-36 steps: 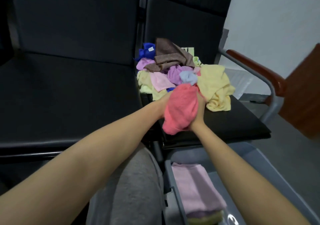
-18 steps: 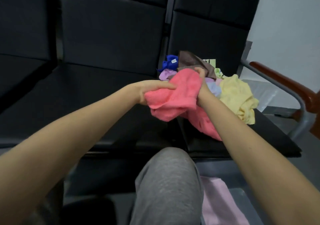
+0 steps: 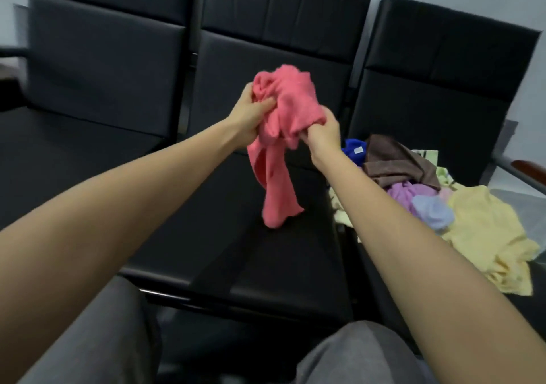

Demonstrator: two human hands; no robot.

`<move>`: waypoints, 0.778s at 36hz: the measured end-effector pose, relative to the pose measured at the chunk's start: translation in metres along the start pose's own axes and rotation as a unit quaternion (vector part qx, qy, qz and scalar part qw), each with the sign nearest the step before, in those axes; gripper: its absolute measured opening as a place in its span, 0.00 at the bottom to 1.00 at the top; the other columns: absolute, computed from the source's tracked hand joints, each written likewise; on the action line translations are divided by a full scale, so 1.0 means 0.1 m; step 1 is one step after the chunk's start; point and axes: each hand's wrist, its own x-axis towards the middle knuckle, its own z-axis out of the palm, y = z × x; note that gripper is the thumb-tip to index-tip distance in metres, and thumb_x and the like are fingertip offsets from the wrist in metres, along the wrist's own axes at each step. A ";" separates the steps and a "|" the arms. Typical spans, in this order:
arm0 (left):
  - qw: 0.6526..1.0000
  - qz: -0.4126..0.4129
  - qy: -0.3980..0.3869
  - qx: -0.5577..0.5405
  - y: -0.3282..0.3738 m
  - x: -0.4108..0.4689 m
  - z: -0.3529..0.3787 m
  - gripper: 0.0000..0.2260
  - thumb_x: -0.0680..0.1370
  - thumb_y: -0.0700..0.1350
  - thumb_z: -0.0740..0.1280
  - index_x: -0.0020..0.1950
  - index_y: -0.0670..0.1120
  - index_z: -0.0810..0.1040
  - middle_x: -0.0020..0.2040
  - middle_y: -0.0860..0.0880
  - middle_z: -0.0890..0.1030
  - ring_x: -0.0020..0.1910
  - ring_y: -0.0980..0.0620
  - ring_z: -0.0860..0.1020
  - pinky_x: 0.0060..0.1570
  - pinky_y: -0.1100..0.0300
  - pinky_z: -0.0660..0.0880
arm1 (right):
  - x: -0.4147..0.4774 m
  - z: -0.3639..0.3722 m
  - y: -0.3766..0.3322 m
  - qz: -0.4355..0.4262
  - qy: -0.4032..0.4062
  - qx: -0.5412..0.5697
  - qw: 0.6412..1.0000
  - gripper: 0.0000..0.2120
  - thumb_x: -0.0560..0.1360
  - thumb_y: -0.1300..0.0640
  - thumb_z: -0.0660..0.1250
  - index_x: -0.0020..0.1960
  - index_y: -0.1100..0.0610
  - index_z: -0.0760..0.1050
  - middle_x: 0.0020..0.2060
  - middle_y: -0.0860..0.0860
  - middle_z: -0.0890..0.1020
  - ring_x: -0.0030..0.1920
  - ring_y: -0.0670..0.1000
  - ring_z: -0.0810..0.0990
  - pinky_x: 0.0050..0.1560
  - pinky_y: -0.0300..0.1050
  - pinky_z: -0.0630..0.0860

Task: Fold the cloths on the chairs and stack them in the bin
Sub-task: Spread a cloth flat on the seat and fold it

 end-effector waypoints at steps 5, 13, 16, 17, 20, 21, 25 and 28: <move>0.957 -0.082 0.032 0.278 -0.09 -0.06 -0.15 0.33 0.74 0.37 0.69 0.74 0.46 0.56 0.61 0.44 0.72 0.58 0.45 0.76 0.50 0.52 0.78 | 0.18 0.03 0.16 -0.088 0.022 -0.273 0.958 0.15 0.75 0.66 0.58 0.59 0.63 0.76 0.54 0.60 0.80 0.55 0.56 0.78 0.52 0.42 0.70; 0.824 -0.286 -0.105 0.478 -1.02 -0.89 -0.54 0.09 0.78 0.46 0.66 0.55 0.43 0.73 0.45 0.45 0.76 0.44 0.47 0.77 0.43 0.54 0.75 | -0.45 -0.11 1.33 0.041 -0.160 -0.484 0.859 0.19 0.72 0.65 0.61 0.64 0.62 0.68 0.63 0.60 0.72 0.63 0.61 0.72 0.63 0.49 0.69; 0.950 -0.241 0.008 0.197 -1.31 -0.94 -0.61 0.02 0.79 0.42 0.64 0.49 0.44 0.72 0.38 0.49 0.77 0.36 0.56 0.75 0.36 0.63 0.72 | -0.66 -0.09 1.48 -0.010 -0.128 -0.425 0.896 0.13 0.71 0.65 0.62 0.55 0.60 0.72 0.56 0.57 0.74 0.57 0.57 0.73 0.57 0.46 0.66; 0.962 -0.253 0.019 0.099 -1.32 -0.96 -0.60 0.05 0.80 0.40 0.62 0.44 0.43 0.72 0.34 0.49 0.76 0.32 0.56 0.75 0.33 0.63 0.71 | -0.68 -0.05 1.42 -0.025 -0.132 -0.399 0.907 0.09 0.72 0.65 0.62 0.51 0.59 0.73 0.52 0.56 0.75 0.54 0.56 0.73 0.54 0.45 0.67; 0.954 -0.297 0.024 -0.020 -1.31 -0.94 -0.57 0.08 0.79 0.37 0.59 0.41 0.44 0.73 0.34 0.48 0.73 0.32 0.54 0.73 0.31 0.62 0.70 | -0.72 0.04 1.19 -0.029 -0.185 -0.278 0.942 0.05 0.75 0.65 0.60 0.46 0.57 0.73 0.46 0.53 0.77 0.50 0.50 0.74 0.50 0.42 0.68; 0.956 -0.293 0.017 -0.012 -1.28 -0.93 -0.55 0.07 0.79 0.36 0.59 0.45 0.43 0.75 0.37 0.47 0.75 0.34 0.53 0.74 0.30 0.62 0.71 | -0.74 0.06 1.13 -0.018 -0.214 -0.249 0.944 0.05 0.76 0.62 0.61 0.49 0.57 0.75 0.48 0.54 0.78 0.52 0.50 0.75 0.51 0.41 0.69; 0.964 -0.263 0.024 -0.016 -1.13 -0.91 -0.53 0.09 0.80 0.34 0.57 0.53 0.36 0.76 0.48 0.42 0.78 0.43 0.50 0.78 0.45 0.59 0.77 | -0.79 0.02 1.10 -0.008 -0.293 -0.362 0.885 0.35 0.72 0.40 0.68 0.74 0.53 0.61 0.68 0.52 0.70 0.67 0.52 0.70 0.63 0.45 0.69; 0.958 -0.285 -0.028 -0.018 -0.98 -0.95 -0.53 0.13 0.83 0.46 0.56 0.48 0.41 0.76 0.44 0.45 0.79 0.45 0.51 0.78 0.56 0.55 0.73 | -0.78 -0.02 1.17 -0.069 -0.276 -0.545 0.789 0.36 0.72 0.48 0.69 0.75 0.49 0.56 0.65 0.49 0.74 0.62 0.54 0.75 0.48 0.42 0.70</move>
